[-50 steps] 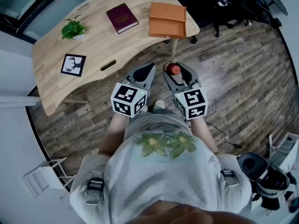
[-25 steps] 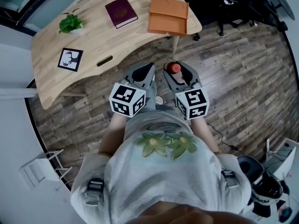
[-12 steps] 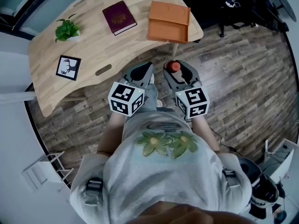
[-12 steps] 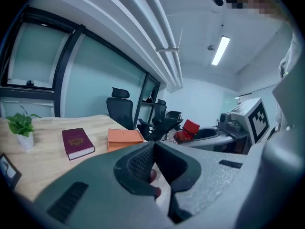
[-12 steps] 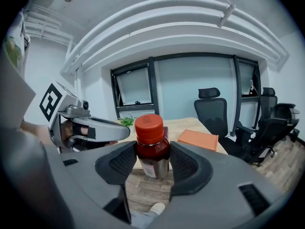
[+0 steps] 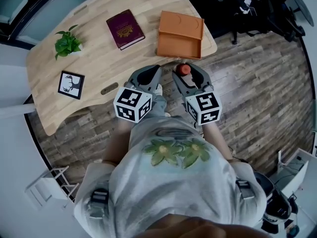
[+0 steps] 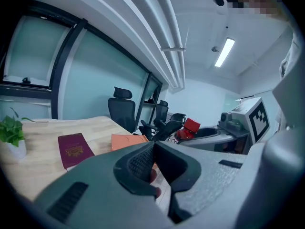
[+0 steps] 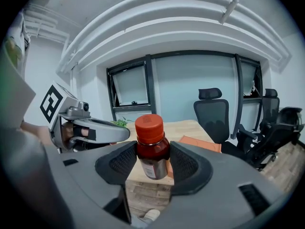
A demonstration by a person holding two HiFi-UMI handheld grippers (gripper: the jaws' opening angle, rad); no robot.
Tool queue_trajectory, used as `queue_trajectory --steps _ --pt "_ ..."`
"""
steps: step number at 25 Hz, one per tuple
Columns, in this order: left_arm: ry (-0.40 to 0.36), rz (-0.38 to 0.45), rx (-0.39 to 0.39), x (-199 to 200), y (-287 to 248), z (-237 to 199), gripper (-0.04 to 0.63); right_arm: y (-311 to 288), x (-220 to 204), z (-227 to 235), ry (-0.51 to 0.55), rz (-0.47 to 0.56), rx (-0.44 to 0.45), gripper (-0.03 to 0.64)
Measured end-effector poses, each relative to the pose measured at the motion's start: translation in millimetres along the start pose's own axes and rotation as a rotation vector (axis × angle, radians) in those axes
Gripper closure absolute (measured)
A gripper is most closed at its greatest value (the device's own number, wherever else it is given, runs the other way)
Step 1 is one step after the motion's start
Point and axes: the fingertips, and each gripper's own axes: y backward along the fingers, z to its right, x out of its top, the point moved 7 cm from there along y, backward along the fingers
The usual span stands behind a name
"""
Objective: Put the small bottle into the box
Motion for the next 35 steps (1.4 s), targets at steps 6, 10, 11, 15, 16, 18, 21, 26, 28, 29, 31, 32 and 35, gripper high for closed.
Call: queue_trajectory --steps 6,10,11,15,16,18,21,26,28,29,31,32,35 --pt "0.001 -0.005 -0.023 18.2 -26.7 -29.0 0.588 -29.8 20.5 19.1 -0.011 0.019 -0.005 0.4" --pt "0.0 -0.014 -0.041 26.4 -39.7 -46.7 0.588 -48.1 28.0 28.5 -0.018 0.011 -0.026 0.4" --pt "-0.002 -0.018 -0.046 28.2 -42.7 -51.0 0.588 -52.1 29.8 30.5 -0.02 0.01 -0.031 0.4" --pt "-0.009 -0.025 -0.06 36.0 -56.0 -68.5 0.588 -68.1 37.6 39.5 -0.028 0.016 -0.047 0.4" --pt "-0.01 -0.025 -0.063 37.7 -59.1 -72.1 0.588 -71.7 38.8 41.5 -0.029 0.016 -0.05 0.4" --pt "-0.011 -0.024 -0.07 39.9 -64.2 -78.0 0.588 -78.0 39.6 44.6 -0.031 0.014 -0.056 0.4" --pt "-0.01 -0.026 -0.075 40.5 -70.1 -86.5 0.588 -86.6 40.5 48.0 -0.032 0.012 -0.062 0.4" --pt "0.0 -0.036 -0.081 39.2 -79.5 -96.4 0.588 -99.3 39.7 55.8 -0.036 0.001 -0.067 0.4" --pt "0.0 -0.045 -0.084 38.1 -82.5 -99.7 0.588 -103.2 39.3 58.9 -0.043 -0.001 -0.072 0.4" --pt "0.0 -0.048 -0.084 37.7 -83.7 -101.4 0.588 -105.0 39.0 60.3 -0.046 -0.001 -0.075 0.4" --pt "0.001 -0.052 -0.085 37.2 -85.8 -104.8 0.588 -108.4 38.2 62.5 -0.05 -0.002 -0.079 0.4" --pt "0.002 -0.055 -0.085 36.7 -86.6 -105.9 0.588 -109.4 37.7 63.3 -0.051 -0.002 -0.08 0.4" --pt "0.002 -0.067 -0.089 34.2 -88.1 -106.6 0.588 -110.2 35.9 63.6 -0.056 -0.002 -0.081 0.4"
